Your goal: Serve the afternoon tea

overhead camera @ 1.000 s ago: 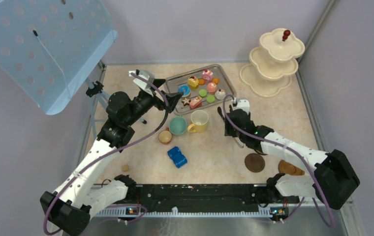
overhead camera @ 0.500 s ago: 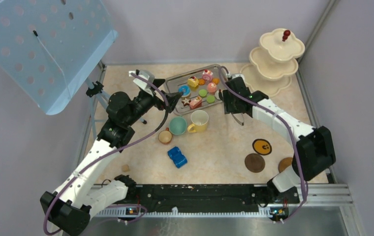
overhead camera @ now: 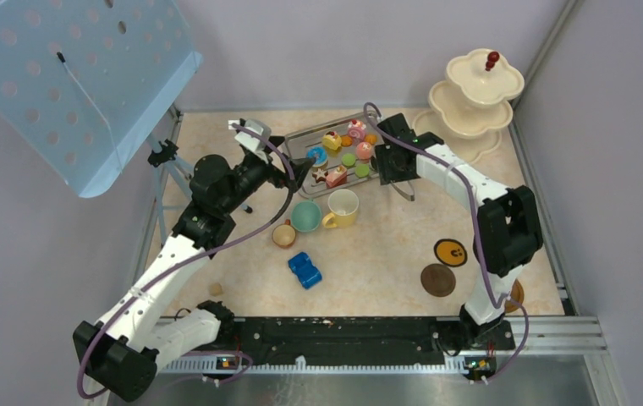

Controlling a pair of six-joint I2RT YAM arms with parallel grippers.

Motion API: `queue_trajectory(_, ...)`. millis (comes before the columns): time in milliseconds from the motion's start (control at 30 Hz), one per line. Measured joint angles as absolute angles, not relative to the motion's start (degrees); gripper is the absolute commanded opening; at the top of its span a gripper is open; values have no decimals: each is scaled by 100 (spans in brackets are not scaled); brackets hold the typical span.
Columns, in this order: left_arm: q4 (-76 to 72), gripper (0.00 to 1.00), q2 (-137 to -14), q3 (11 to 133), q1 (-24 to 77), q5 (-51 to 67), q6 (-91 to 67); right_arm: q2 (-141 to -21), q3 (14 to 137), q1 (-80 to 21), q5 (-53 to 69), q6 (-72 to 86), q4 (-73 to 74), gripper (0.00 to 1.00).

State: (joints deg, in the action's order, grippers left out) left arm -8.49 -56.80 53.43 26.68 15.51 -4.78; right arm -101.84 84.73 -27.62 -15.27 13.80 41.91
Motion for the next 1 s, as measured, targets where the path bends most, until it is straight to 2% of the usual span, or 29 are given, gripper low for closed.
queue_trajectory(633, -851, 99, -5802, 5312, 2668, 1525, -454, -11024, 9065, -2707, -1616, 1151, 4283, 55)
queue_trajectory(800, -851, 99, -5802, 5312, 2668, 1509, -454, -11083, 9124, -2707, -1634, 1146, 4252, 51)
queue_trajectory(900, -851, 99, -5802, 5312, 2668, 1507, -454, -11087, 9124, -2707, -1638, 1146, 4239, 42)
queue_trajectory(1000, -851, 99, -5802, 5312, 2668, 1505, -454, -11087, 9124, -2707, -1638, 1146, 4228, 39)
